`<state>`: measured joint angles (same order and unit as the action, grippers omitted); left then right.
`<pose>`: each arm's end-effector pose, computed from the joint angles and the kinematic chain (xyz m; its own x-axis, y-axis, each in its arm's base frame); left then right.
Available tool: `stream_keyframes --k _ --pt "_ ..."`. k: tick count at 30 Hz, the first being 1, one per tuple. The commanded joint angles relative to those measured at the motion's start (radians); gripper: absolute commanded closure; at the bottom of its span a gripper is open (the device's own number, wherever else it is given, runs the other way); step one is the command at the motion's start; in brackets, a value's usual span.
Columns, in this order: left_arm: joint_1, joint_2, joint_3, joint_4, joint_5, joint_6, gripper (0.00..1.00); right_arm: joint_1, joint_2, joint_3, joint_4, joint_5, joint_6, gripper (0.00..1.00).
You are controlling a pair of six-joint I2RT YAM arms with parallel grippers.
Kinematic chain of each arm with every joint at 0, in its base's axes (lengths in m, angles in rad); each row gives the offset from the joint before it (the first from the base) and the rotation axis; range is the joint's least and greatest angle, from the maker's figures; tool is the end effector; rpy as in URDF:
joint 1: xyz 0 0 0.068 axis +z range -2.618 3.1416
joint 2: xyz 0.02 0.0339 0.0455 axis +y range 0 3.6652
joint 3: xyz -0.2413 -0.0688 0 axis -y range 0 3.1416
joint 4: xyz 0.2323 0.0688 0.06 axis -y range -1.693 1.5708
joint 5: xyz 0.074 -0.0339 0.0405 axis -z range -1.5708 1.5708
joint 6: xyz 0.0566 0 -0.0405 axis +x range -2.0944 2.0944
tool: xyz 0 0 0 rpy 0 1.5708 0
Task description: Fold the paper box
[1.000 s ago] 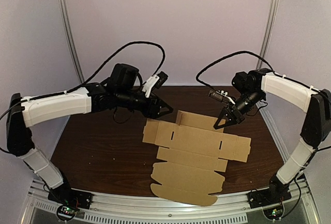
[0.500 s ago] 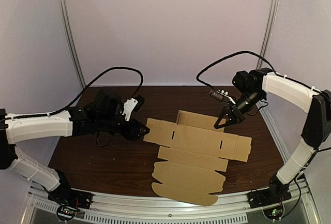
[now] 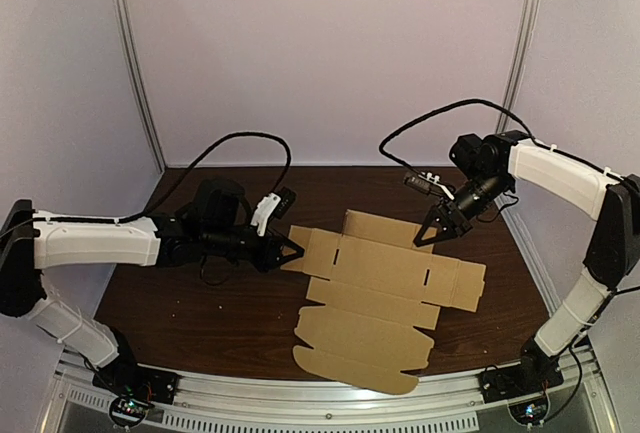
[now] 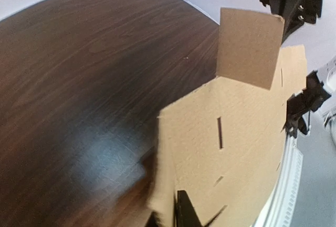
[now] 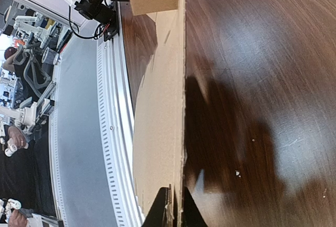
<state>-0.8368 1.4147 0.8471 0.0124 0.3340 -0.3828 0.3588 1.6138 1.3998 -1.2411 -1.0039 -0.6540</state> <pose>0.1999 -0.2492 0.2104 -0.6592 0.2039 -0.7237 0.6919 0.5413 -0.4777 0.2474 0.1438 0.2602 -0.5680 -0.5619 -0.6014 -0.7878 0.1597 0.5948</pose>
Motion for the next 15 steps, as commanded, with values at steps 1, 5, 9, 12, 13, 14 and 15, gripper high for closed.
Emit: stream_keyframes --k 1,5,9,12,13,14,15 --pt "0.002 0.035 0.021 0.106 0.058 -0.013 1.0 0.013 -0.024 0.019 0.016 0.059 0.024 0.85" --pt "0.001 0.027 0.029 0.078 0.031 0.025 1.0 0.047 -0.003 0.075 -0.035 0.113 0.02 0.68" --pt "0.001 0.002 0.035 0.039 0.022 0.084 1.0 0.094 0.04 0.144 -0.083 0.169 0.022 0.58" --pt "0.001 -0.015 0.04 0.017 0.019 0.111 1.0 0.12 0.083 0.183 -0.084 0.192 0.046 0.57" --pt "0.001 -0.018 0.044 0.005 0.017 0.116 1.0 0.123 0.097 0.199 -0.088 0.191 0.058 0.57" --pt "0.001 -0.019 0.047 -0.003 0.018 0.119 1.0 0.126 0.115 0.227 -0.095 0.189 0.064 0.56" --pt "0.001 -0.022 0.049 -0.006 0.019 0.12 1.0 0.128 0.132 0.249 -0.106 0.187 0.069 0.56"
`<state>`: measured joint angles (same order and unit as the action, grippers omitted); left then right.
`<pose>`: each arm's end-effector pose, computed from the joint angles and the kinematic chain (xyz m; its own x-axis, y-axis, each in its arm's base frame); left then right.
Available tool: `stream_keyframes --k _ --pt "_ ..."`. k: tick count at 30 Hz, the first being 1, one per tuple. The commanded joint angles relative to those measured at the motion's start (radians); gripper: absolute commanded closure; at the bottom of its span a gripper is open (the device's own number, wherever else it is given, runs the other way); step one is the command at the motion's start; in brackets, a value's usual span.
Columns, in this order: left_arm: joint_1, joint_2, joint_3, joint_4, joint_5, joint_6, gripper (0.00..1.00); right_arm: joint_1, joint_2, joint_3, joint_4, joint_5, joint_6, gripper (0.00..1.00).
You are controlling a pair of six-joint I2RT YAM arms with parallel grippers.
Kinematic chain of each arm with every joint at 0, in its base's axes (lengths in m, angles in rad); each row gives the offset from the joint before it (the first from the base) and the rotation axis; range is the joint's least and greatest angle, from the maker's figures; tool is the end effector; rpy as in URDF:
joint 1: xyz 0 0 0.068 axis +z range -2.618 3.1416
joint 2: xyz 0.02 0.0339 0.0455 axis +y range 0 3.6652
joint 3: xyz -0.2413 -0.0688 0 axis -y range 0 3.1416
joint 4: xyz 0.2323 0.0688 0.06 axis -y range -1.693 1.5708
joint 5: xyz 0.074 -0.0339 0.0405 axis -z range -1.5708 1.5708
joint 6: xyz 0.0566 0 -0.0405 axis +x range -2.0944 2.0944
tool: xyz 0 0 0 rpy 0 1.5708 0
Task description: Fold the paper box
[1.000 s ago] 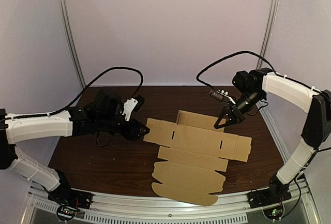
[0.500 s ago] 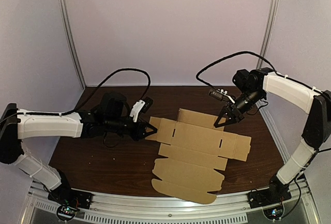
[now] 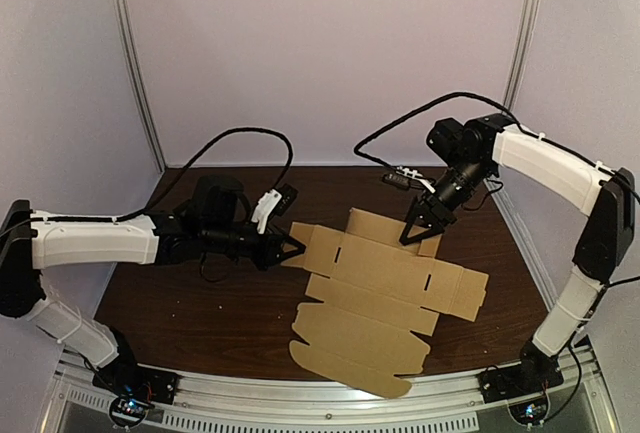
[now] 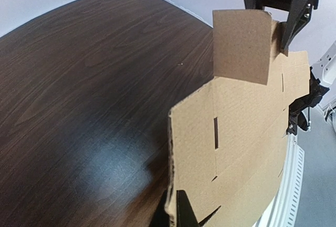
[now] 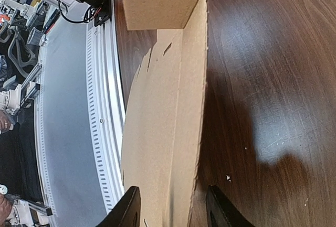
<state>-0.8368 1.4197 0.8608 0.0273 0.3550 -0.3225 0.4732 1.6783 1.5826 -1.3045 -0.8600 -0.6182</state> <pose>0.2011 -0.2523 0.2153 -0.6063 0.2284 -0.7617 0.7430 0.5040 -0.4403 0.2490 0.1757 0.2816 -0.4761 -0.6686 -0.5712 -0.8440 0.1652 0.5102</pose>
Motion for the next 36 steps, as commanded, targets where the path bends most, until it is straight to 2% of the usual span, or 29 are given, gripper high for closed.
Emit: stream_keyframes --k 1,5,13,14,17,19,23,25,29,36 --pt "0.001 -0.031 0.034 -0.02 -0.003 0.06 1.0 0.017 0.083 0.087 -0.052 0.046 0.042 0.56" --pt "0.001 -0.053 0.03 -0.021 -0.016 0.066 1.0 0.021 0.128 0.156 -0.072 0.081 0.087 0.62" --pt "0.001 -0.092 0.033 -0.056 -0.06 0.076 1.0 0.033 0.15 0.216 -0.131 0.091 0.078 1.0" --pt "0.001 -0.098 0.03 -0.059 -0.072 0.076 0.97 0.033 0.146 0.219 -0.131 0.087 0.076 1.0" --pt "0.001 -0.146 -0.002 -0.064 -0.152 0.052 0.71 0.033 0.12 0.226 -0.123 0.078 0.071 1.0" --pt "0.001 -0.213 -0.055 -0.046 -0.2 0.019 0.58 0.031 0.103 0.23 -0.112 0.087 0.079 1.0" --pt "0.001 -0.353 -0.235 0.054 -0.253 -0.048 0.4 0.024 0.082 0.23 -0.102 0.069 0.103 1.0" --pt "0.001 -0.378 -0.285 0.104 -0.251 -0.069 0.36 0.024 0.08 0.229 -0.091 0.054 0.121 1.0" --pt "0.001 -0.314 -0.337 0.212 -0.209 -0.109 0.35 0.024 0.087 0.235 -0.068 0.042 0.155 1.0" --pt "-0.008 -0.157 -0.325 0.392 -0.129 -0.142 0.37 0.024 0.09 0.24 -0.063 0.039 0.176 1.0"
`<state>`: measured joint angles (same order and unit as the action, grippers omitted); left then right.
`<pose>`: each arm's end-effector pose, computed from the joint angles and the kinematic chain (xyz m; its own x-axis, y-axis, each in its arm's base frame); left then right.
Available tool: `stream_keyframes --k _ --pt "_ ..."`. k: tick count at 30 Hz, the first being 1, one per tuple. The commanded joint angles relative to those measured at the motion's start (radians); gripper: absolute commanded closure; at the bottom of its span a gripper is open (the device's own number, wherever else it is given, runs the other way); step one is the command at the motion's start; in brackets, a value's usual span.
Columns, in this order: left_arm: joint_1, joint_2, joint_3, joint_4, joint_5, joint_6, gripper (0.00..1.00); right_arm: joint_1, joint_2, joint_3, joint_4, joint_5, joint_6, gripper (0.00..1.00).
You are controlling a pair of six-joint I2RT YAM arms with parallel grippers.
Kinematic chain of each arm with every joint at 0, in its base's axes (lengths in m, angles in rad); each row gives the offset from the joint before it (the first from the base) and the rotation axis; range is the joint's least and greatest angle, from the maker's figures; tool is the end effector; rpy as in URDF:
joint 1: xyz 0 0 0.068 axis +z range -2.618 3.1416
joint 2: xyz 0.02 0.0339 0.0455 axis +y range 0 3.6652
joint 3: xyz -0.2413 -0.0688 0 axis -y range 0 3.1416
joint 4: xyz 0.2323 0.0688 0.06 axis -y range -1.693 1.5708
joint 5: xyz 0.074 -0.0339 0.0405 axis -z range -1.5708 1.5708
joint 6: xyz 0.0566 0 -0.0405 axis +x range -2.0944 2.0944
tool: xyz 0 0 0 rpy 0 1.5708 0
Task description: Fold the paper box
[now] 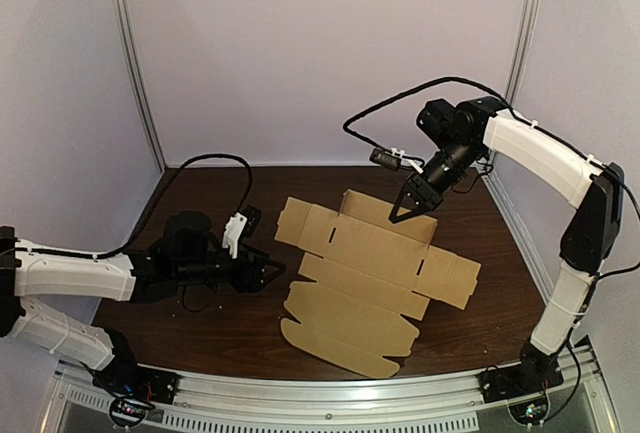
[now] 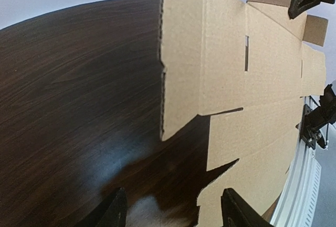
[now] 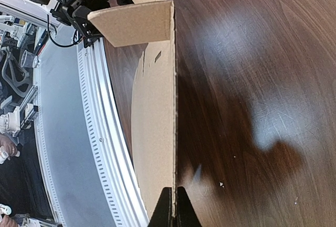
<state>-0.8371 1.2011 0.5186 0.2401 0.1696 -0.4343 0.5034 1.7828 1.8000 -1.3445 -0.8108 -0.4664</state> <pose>0.1725 -0.2056 0.1830 -0.6111 0.0584 -0.7894 0.6361 0.6298 -0.4458 0.2686 0.1948 0.3037 -0.5410 -0.6516 -0.5317 -0.8158 0.2532 0.5199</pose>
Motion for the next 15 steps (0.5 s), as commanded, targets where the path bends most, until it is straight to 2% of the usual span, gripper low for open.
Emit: stream_keyframes --k 1,8,12,15 --pt "-0.009 0.084 0.024 0.203 0.071 -0.036 0.37 -0.006 -0.015 0.022 -0.021 -0.01 0.026 1.0" --pt "-0.018 0.256 0.075 0.362 0.157 -0.087 0.38 -0.006 -0.029 0.01 -0.014 -0.018 0.026 1.0" --pt "-0.025 0.309 0.103 0.404 0.19 -0.103 0.44 -0.006 -0.029 0.007 -0.012 -0.017 0.026 1.0" --pt "-0.031 0.325 0.115 0.425 0.207 -0.116 0.55 -0.006 -0.027 0.003 -0.003 -0.006 0.029 1.0"
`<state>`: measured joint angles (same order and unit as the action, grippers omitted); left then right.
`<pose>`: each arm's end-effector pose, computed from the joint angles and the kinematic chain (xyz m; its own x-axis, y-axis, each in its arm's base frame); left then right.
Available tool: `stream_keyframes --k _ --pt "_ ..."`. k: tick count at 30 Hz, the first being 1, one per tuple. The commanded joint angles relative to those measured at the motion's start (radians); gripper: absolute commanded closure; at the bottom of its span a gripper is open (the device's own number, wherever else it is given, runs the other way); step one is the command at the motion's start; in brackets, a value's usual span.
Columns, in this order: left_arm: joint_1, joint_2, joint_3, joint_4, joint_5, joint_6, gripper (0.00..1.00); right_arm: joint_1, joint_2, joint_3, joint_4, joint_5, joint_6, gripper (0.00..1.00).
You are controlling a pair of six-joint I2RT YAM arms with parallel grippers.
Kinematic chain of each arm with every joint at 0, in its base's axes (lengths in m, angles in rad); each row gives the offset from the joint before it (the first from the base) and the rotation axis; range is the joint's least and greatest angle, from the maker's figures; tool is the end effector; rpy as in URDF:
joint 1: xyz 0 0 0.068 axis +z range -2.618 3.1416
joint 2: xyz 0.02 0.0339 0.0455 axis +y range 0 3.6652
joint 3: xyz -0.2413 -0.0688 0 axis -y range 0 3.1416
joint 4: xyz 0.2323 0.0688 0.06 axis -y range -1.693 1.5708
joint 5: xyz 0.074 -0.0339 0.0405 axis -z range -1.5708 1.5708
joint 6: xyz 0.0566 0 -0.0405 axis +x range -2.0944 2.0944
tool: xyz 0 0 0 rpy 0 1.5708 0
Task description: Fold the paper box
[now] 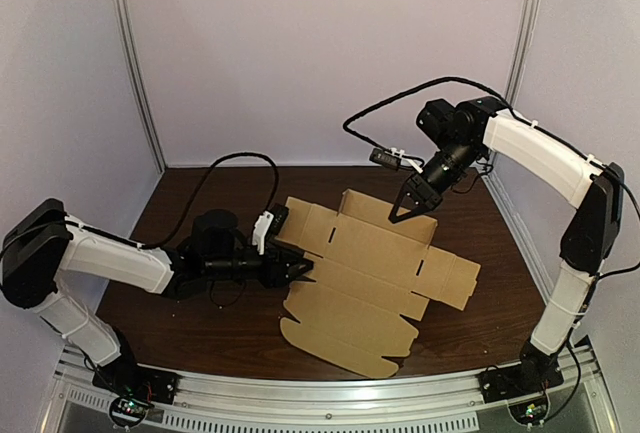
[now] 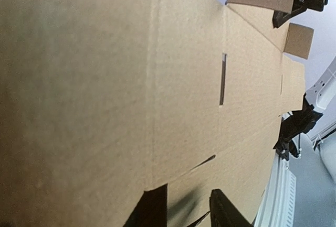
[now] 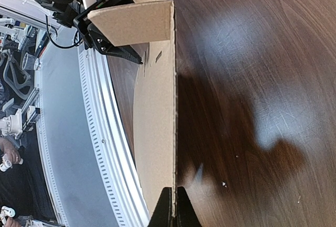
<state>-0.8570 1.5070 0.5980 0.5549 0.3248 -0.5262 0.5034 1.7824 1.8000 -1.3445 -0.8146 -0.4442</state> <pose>0.1922 -0.2495 0.1637 -0.6545 0.0286 -0.7555 0.6749 0.4725 -0.5668 0.2684 0.1948 0.3040 -0.5592 -0.6446 -0.5214 -0.8031 0.2650 0.5336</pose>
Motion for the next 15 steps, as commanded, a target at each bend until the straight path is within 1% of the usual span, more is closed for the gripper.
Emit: stream_keyframes --k 1,4,9,12,13,15 --pt "-0.012 0.019 0.036 0.115 0.052 -0.029 0.6 -0.006 -0.025 0.002 0.0 0.002 0.012 1.0" --pt "-0.016 0.019 0.037 0.119 0.062 -0.044 0.74 -0.006 -0.02 -0.002 0.013 0.01 0.024 1.0" --pt "-0.028 0.022 0.052 0.086 0.064 -0.066 0.89 -0.008 -0.02 -0.005 0.041 0.04 0.045 1.0" --pt "-0.038 0.02 0.071 0.029 0.043 -0.076 0.91 -0.011 -0.023 -0.006 0.059 0.063 0.061 1.0" --pt "-0.041 0.019 0.078 0.009 0.032 -0.079 0.89 -0.011 -0.025 -0.007 0.065 0.074 0.064 1.0" --pt "-0.045 0.02 0.089 -0.026 0.023 -0.082 0.79 -0.012 -0.026 -0.008 0.071 0.08 0.067 1.0"
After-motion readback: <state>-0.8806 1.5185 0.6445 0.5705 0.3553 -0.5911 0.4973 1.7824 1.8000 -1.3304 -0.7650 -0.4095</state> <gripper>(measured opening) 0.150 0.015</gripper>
